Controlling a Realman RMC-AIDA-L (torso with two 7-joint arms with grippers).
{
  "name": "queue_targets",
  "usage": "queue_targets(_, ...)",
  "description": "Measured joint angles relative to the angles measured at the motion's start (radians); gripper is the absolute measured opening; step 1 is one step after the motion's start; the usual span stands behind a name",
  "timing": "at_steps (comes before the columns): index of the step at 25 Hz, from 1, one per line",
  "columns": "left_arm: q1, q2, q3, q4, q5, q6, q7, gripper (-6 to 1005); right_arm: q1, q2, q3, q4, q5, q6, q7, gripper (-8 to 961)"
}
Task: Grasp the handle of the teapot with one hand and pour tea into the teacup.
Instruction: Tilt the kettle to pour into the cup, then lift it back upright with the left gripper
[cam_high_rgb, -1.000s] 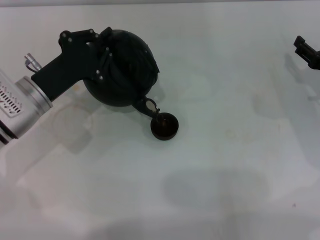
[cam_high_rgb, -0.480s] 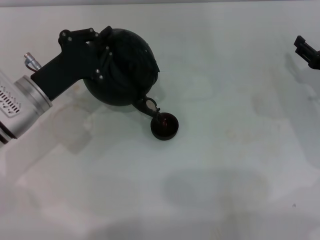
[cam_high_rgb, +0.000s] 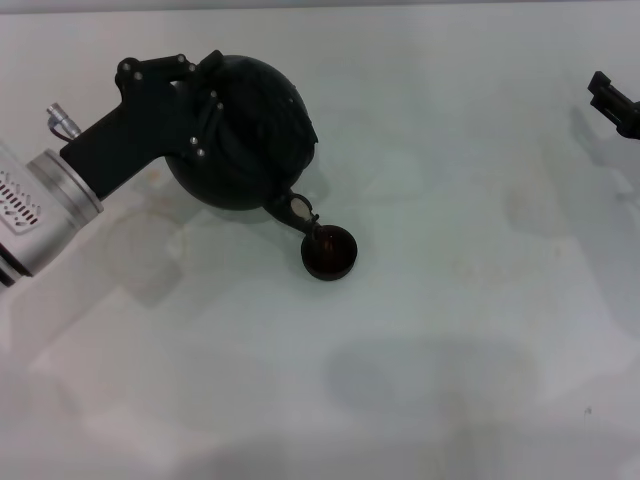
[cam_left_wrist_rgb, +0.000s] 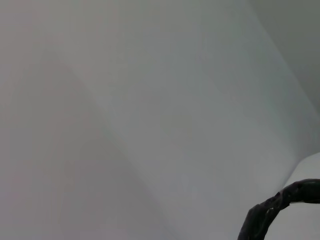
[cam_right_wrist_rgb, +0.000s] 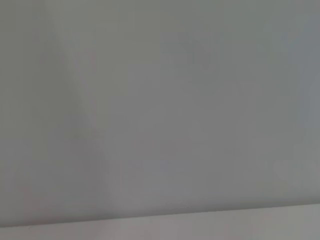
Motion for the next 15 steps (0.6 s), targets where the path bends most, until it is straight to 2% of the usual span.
queue_targets(15, 0.017, -0.003, -0.008, -0.008, -0.013, 0.023, 0.017, 118, 0.000, 0.000, 0.000, 0.000, 0.000, 0.000, 0.012, 831)
